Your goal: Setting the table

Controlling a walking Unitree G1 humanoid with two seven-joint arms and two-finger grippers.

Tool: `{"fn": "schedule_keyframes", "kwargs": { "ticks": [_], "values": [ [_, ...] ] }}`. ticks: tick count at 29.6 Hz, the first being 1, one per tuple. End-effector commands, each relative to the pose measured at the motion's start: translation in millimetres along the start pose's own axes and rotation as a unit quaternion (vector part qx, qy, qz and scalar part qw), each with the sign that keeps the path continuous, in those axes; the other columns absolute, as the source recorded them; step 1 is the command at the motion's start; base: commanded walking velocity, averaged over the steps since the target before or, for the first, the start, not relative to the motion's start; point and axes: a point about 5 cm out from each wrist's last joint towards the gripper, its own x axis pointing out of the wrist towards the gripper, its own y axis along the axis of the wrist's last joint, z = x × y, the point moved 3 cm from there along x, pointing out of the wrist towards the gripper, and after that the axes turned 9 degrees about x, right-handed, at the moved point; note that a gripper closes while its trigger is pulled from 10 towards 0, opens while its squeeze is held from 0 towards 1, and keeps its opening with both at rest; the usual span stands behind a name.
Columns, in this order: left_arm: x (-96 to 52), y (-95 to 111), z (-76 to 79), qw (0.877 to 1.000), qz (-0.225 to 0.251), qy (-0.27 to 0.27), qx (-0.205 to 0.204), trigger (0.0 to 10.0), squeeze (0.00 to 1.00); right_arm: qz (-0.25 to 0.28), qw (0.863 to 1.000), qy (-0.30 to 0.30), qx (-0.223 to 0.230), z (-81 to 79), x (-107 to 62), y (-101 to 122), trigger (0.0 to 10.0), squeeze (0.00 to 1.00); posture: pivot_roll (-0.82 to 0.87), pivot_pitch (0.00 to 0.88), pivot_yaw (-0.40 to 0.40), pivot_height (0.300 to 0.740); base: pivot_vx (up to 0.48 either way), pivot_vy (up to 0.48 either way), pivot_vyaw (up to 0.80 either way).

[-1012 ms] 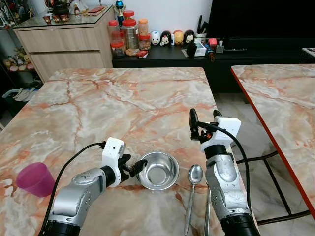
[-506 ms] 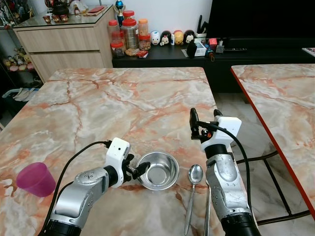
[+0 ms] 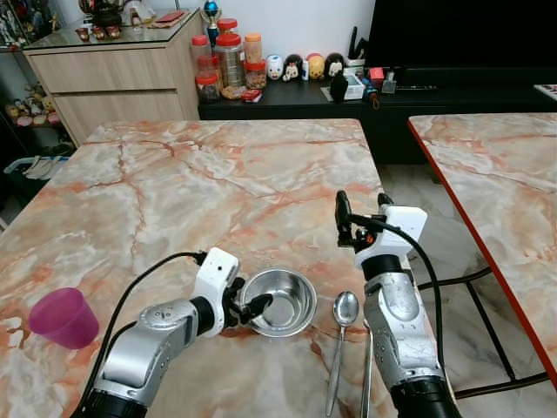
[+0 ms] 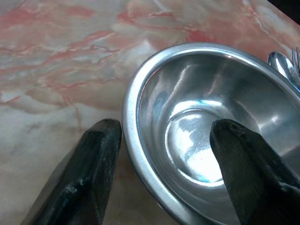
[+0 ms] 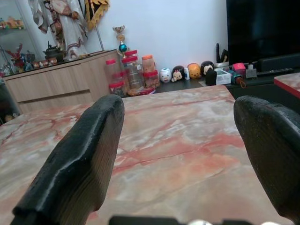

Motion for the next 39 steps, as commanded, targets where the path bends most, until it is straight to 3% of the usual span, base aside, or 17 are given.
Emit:
{"fn": "schedule_keyframes", "kwargs": {
  "ticks": [1,32,39],
  "values": [
    [-0.9,6.5,0.2,1.0,0.006,-0.003,0.024,0.0,0.0,0.001,1.0,0.004,0.001,-3.0,2.7,2.1,10.0,0.0,-0.02,0.0,0.028,0.74,0.0,0.0,0.0],
    [-0.6,2.8,0.8,0.998,-0.012,-0.013,0.059,0.0,0.0,-0.001,1.0,0.004,0.001,-4.3,3.5,0.5,10.0,0.0,-0.02,0.0,0.031,0.74,0.0,0.0,0.0],
    [1.2,22.8,-24.6,0.995,0.041,0.08,0.047,0.0,0.0,-0.002,1.0,0.003,0.0,-3.0,4.1,0.8,10.0,0.0,-0.02,0.0,0.027,0.74,0.0,0.0,0.0]
  ]
}}
